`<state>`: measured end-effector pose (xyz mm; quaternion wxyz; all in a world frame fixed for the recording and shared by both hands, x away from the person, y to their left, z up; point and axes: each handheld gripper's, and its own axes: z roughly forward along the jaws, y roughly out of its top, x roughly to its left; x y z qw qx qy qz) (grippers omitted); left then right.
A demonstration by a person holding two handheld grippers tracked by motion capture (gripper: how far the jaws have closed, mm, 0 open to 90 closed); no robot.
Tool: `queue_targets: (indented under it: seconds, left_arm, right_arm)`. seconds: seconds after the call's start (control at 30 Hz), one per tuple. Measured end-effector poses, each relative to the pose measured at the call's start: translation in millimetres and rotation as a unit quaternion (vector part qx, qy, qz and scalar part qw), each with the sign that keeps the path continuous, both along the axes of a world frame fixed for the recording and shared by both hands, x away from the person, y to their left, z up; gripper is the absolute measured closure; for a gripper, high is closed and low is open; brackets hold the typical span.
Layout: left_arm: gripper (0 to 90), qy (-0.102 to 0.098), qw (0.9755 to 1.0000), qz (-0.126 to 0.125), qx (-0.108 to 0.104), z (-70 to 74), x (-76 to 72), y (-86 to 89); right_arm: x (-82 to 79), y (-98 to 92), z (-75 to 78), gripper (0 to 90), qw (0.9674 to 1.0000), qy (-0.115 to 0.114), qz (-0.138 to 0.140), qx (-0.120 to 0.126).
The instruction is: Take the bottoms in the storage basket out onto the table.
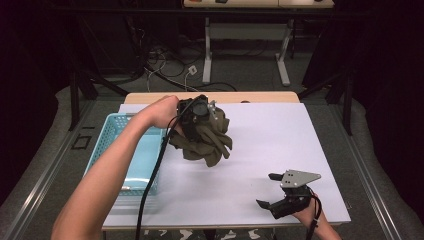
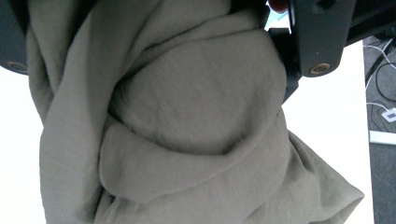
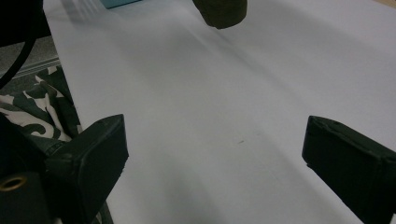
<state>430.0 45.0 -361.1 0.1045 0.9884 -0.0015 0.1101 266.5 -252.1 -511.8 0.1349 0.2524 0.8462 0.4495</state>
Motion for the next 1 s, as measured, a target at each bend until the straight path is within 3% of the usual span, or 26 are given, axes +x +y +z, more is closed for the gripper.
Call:
queue_targets:
  seconds: [0.47,1.0]
  left_arm:
    - [28.9,0.004,0.9995,0.010,-0.028,-21.9,2.0,-8.4]
    - [28.6,0.009,0.9971,0.032,-0.069,-41.4,4.7,-12.9]
  right_arm:
    - [0.0,-0.2,0.0,6.9,1.0000,-0.001,0.000,-0.002]
    - [-0.1,-0.3,0.1,7.0,1.0000,0.001,0.000,-0.004]
